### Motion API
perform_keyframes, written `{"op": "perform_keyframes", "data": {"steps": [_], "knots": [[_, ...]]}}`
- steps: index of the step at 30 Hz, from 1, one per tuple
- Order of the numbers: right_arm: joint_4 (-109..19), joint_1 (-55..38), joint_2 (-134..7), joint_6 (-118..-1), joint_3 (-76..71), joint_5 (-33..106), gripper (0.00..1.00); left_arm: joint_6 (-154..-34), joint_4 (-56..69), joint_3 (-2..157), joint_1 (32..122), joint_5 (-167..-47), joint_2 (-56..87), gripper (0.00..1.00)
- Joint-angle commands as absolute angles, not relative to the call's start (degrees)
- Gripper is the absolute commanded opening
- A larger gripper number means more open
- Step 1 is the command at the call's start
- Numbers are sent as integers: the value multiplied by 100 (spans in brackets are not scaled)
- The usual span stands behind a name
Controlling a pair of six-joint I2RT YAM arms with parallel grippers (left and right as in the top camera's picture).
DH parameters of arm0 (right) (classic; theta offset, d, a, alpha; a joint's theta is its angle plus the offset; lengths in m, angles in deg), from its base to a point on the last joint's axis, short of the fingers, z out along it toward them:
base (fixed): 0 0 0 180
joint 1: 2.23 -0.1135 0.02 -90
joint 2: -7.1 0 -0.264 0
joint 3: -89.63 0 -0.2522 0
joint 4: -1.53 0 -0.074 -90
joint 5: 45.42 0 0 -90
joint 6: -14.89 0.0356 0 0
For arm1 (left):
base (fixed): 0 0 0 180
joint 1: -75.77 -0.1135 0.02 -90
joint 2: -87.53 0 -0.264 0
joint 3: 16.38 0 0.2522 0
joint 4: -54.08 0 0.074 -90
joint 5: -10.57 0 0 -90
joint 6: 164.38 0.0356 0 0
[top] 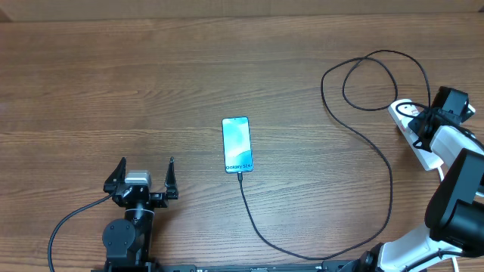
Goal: Plug charger to phone and switch on socket
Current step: 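Position the right gripper over the power strip's red switch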
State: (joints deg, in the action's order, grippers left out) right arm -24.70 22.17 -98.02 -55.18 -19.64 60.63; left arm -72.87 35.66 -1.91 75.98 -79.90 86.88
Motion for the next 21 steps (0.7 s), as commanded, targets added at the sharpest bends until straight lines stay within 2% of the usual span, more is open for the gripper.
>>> {"op": "perform_keyframes", "data": {"steps": [1,12,21], "knots": [[-2295,1963,-9977,-5597,-1927,4800,4,-7203,3576,-226,7541,-8047,8682,100],[-2494,1963,-9977,-5908,-1927,3963,4,-7203,3576,-226,7541,-8047,8682,100],[-2540,1966,-9916,-5905,-1820,3967,4,-7203,3576,-226,7541,-8047,8682,100]]}}
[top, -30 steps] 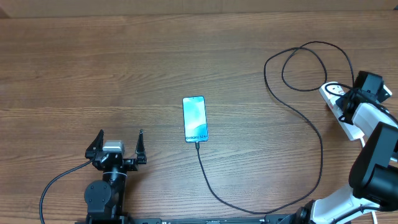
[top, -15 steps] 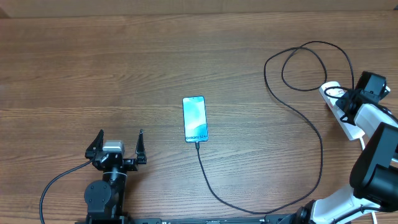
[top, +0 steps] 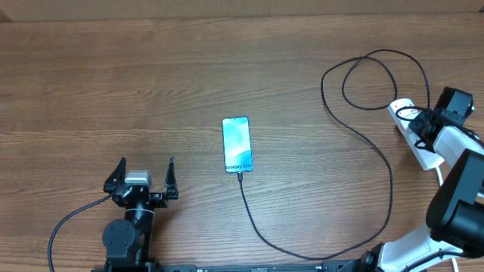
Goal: Plug charger to phone and switch on socket
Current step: 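Position the right gripper over the power strip's red switch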
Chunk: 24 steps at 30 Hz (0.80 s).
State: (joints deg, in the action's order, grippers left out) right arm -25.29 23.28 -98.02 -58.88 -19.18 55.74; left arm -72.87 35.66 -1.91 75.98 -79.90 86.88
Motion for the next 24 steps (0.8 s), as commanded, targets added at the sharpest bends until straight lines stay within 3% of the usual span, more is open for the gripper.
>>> {"op": "perform_keyframes", "data": {"steps": [1,17,24], "knots": [[-2551,1966,-9887,-5888,-1798,4017,4,-7203,3576,-226,7541,-8047,8682,99],[-2949,1963,-9007,-5680,-1765,5700,4,-7203,3576,-226,7541,-8047,8682,100],[-3567,1963,-9007,-5669,-1765,5626,4,-7203,3576,-226,7541,-8047,8682,100]]}}
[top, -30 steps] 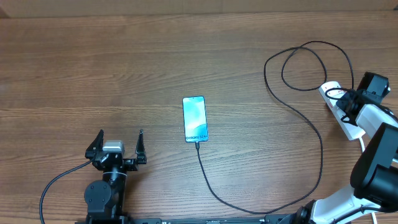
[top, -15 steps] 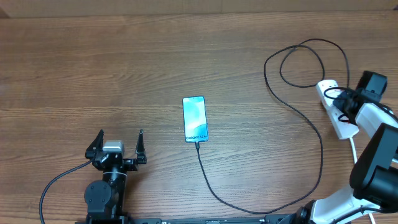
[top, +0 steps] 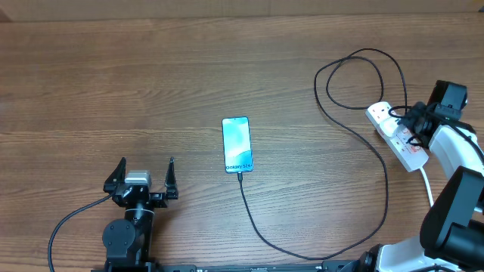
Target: Plug charger to phone and switch on socket
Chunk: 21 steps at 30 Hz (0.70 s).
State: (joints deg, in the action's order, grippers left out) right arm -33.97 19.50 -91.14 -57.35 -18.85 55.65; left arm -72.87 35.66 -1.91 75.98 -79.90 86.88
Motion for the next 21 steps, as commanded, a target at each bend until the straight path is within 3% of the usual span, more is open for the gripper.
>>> {"op": "perform_keyframes", "data": {"steps": [1,7,21], "knots": [[-3681,1963,-9000,-5671,-1765,5432,4,-7203,3576,-226,7541,-8047,8682,100],[-3814,1966,-8908,-5676,-1743,4520,4,-7203,3576,-226,7541,-8047,8682,100],[-3768,1959,-9197,-5669,-1734,4472,4,-7203,3576,-226,7541,-8047,8682,100]]}}
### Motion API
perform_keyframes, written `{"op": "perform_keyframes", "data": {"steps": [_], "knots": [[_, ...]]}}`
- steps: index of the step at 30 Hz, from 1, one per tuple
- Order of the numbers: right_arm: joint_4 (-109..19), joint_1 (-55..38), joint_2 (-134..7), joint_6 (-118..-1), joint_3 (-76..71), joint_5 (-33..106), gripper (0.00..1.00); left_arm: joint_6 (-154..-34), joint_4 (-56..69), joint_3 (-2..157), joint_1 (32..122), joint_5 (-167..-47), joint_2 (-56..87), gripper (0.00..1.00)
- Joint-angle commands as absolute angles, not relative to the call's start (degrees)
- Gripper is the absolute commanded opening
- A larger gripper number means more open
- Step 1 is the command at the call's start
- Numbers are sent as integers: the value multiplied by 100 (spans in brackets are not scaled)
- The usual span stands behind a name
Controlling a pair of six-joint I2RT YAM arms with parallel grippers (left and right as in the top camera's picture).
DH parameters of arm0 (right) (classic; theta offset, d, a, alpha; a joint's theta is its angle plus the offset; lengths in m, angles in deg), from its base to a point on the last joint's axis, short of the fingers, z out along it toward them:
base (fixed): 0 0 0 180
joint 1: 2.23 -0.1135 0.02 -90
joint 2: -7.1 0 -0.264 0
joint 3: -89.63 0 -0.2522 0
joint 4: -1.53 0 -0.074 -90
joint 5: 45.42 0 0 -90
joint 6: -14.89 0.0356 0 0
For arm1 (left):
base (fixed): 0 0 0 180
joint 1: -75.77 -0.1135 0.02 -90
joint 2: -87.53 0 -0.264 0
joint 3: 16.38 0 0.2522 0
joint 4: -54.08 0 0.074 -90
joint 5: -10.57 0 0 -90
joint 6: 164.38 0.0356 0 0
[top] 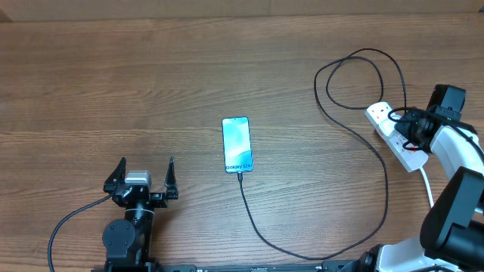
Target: Plug charger to phone and switch on socket
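A phone [237, 145] with a lit blue screen lies face up at the table's middle. A black charger cable [318, 242] is plugged into its near end and loops round to the right. The cable's other end runs to a white socket strip [393, 134] at the right edge. My right gripper [412, 128] sits right over the strip's middle, hiding its switch; its jaw state does not show. My left gripper [146, 175] rests open near the front left, nothing between its fingers.
The cable makes a big loop [359, 79] behind the socket strip. A white lead [427, 189] trails from the strip toward the front. The right arm's body [454, 219] fills the front right corner.
The socket strip and cable lie as before. My right gripper has shifted very slightly over the strip. The left arm has not moved.
At first the strip lay close to the right edge with my right gripper on it. By 0.7 s ago the strip had shifted left and turned, and the cable loop moved with it. It has stayed there since, the phone and left arm unmoved.
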State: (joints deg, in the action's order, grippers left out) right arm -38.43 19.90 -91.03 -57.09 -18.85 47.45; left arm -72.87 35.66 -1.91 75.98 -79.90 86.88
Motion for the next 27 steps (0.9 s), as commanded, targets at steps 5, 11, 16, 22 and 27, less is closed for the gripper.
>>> {"op": "perform_keyframes", "data": {"steps": [5,11,16,22,27], "knots": [[-3821,1959,-9216,-5671,-1734,4422,4,-7203,3576,-226,7541,-8047,8682,100],[-3827,1959,-9310,-5674,-1734,4354,4,-7203,3576,-226,7541,-8047,8682,99],[-3849,1959,-9409,-5671,-1734,4312,4,-7203,3576,-226,7541,-8047,8682,100],[-3803,1959,-9439,-5671,-1734,4317,4,-7203,3576,-226,7541,-8047,8682,100],[-3707,1959,-9442,-5671,-1734,4319,4,-7203,3576,-226,7541,-8047,8682,99]]}}
